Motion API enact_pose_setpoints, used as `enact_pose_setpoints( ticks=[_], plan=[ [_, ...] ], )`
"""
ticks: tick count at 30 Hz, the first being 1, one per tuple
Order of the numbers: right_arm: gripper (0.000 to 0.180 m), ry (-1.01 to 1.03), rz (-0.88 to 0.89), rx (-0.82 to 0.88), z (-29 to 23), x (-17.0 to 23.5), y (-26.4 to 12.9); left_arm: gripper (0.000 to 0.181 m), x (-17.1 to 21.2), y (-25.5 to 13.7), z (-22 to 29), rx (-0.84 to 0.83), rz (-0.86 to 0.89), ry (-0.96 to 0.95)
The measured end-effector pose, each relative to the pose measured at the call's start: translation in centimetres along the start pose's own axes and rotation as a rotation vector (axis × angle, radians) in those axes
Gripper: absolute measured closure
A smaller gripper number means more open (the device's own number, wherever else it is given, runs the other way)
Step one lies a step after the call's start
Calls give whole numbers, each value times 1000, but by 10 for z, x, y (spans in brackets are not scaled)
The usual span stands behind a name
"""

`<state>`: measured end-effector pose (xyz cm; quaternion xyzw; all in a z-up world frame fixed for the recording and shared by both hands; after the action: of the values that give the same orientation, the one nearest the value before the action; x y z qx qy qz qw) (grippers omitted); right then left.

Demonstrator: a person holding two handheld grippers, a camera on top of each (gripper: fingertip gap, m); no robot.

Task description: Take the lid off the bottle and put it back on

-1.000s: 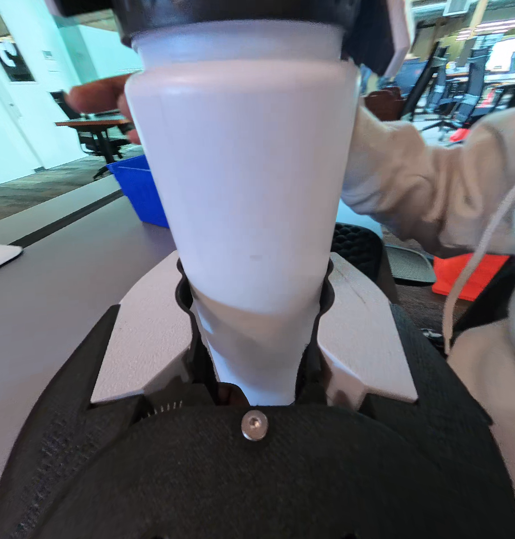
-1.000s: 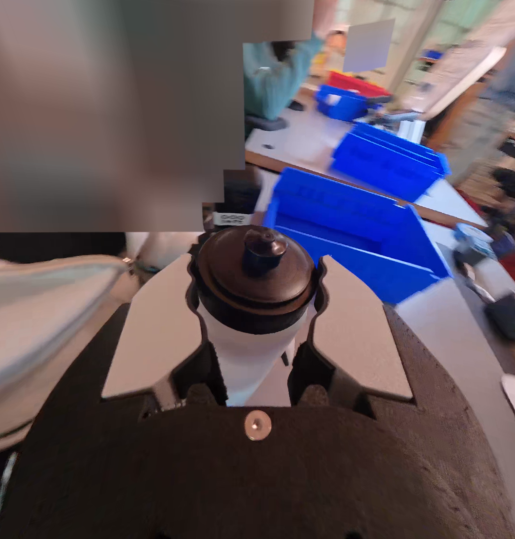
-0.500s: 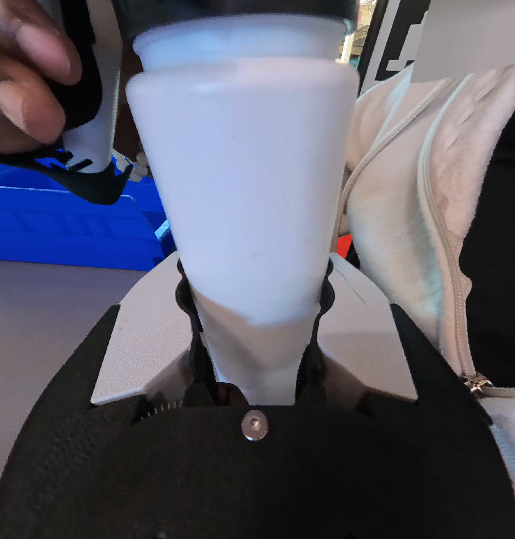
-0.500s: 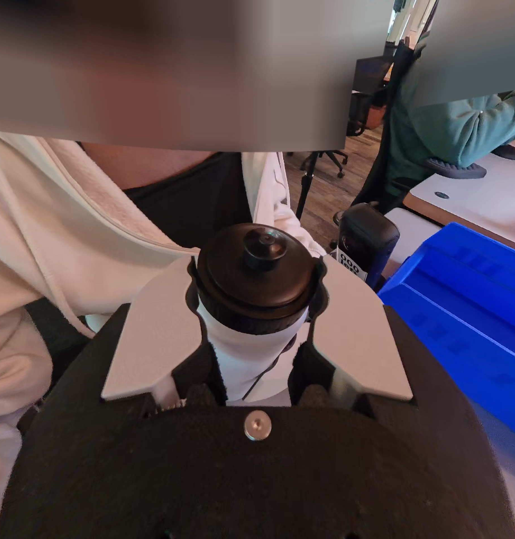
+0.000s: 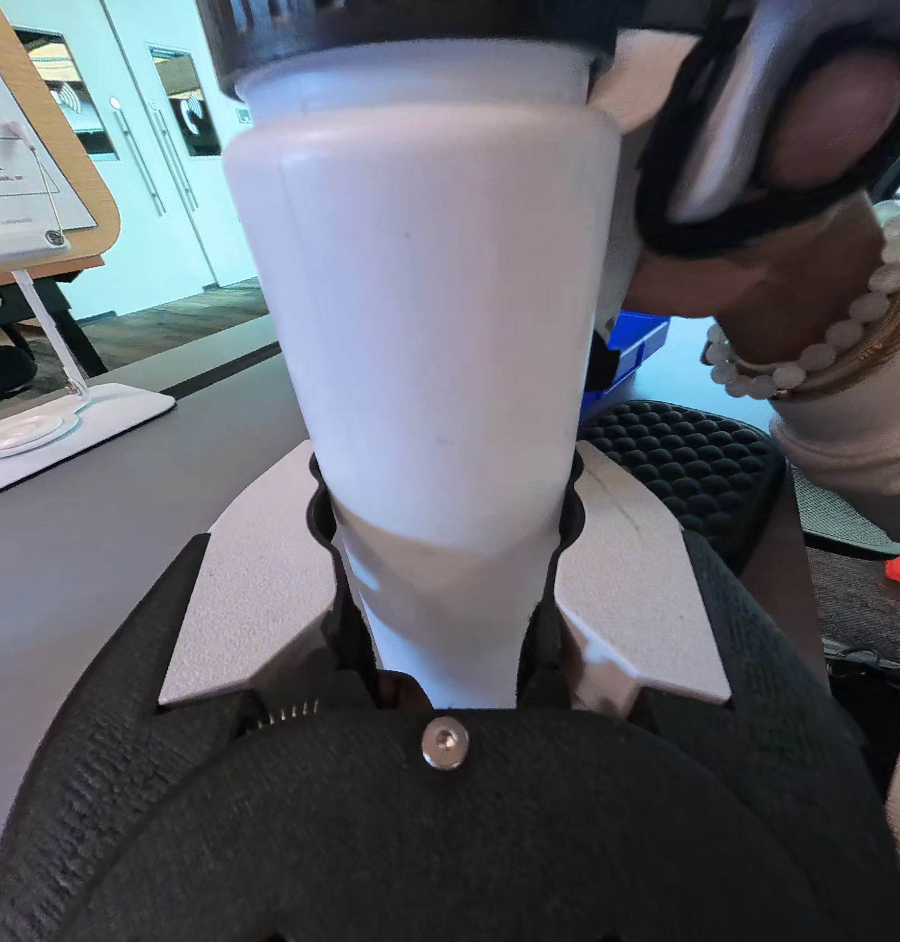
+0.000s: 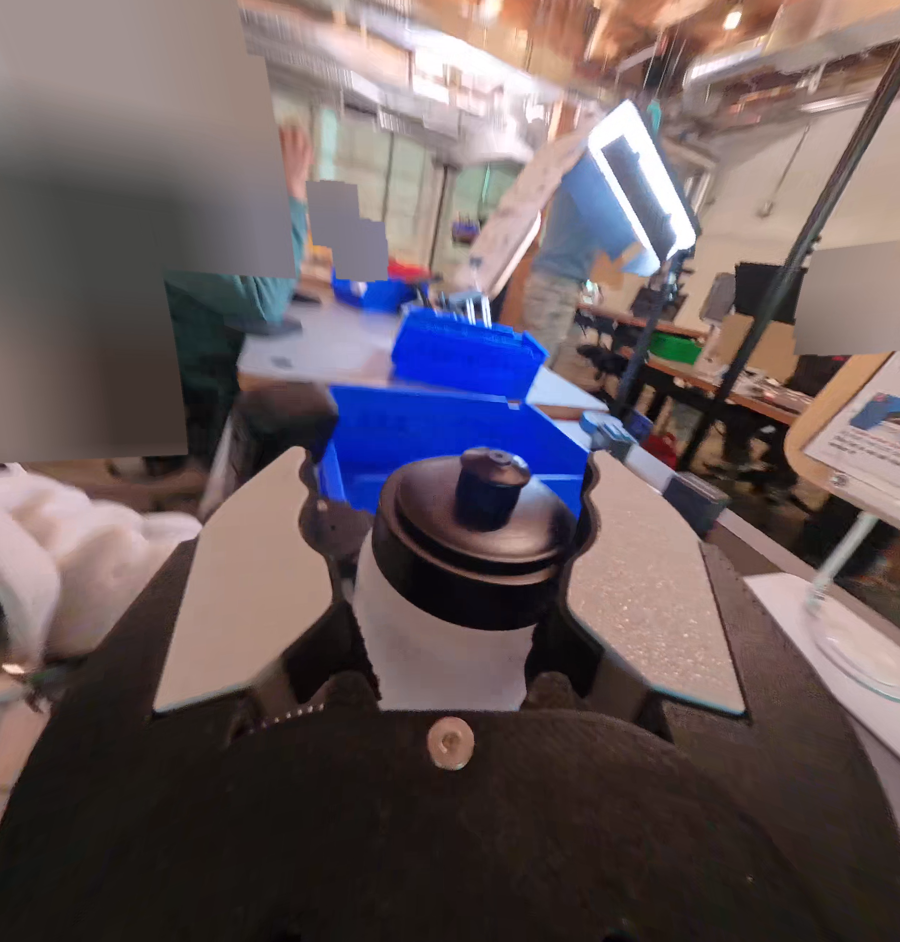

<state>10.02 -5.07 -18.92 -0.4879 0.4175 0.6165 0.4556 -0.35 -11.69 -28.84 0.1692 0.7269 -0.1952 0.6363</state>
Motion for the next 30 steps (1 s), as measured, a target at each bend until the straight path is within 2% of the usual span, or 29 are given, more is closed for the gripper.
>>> enact_pose_setpoints(
  ticks=[3,5,8,10,13,15,17,19,23,26,30],
  plan=[
    [102,-148,-103,50,0,-1,3,93,1,-1,-2,4,5,-12],
    [116,-152,-131,-39,3,-5,2,93,1,-1,-3,41,9,-15],
    [118,-113,-165,-169,13,-10,0,93,0,-1,-3,48,4,-15],
    [116,-55,-158,-198,18,-11,0,93,1,-1,-3,49,4,-18],
    [79,1,-92,-106,20,-10,1,93,1,-2,-4,24,3,-16],
    [55,49,-31,30,18,-6,1,93,1,-1,-5,6,2,-15],
    [49,76,2,123,12,2,5,93,1,-1,-4,-4,3,-9],
    [53,85,-43,130,6,8,13,93,1,-1,-3,-10,2,-6],
    [87,97,-182,77,7,5,19,93,1,-2,-6,-17,6,-23],
    [89,114,-229,-54,13,2,15,93,1,-2,-5,12,5,-3],
    [90,69,-252,-335,21,-1,8,93,1,-1,-1,124,13,0]
  ],
)
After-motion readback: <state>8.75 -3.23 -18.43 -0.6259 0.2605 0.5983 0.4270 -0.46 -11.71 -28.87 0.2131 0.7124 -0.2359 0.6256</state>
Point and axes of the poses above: each gripper's, where its closed fingertips meet, y out along the fingers, x out of its underside, z = x × y across the jaws, the point moved 10 cm from there along -y, back along the fingers, and after that the axes turned 2 degrees about y, right-handed, at the moved point
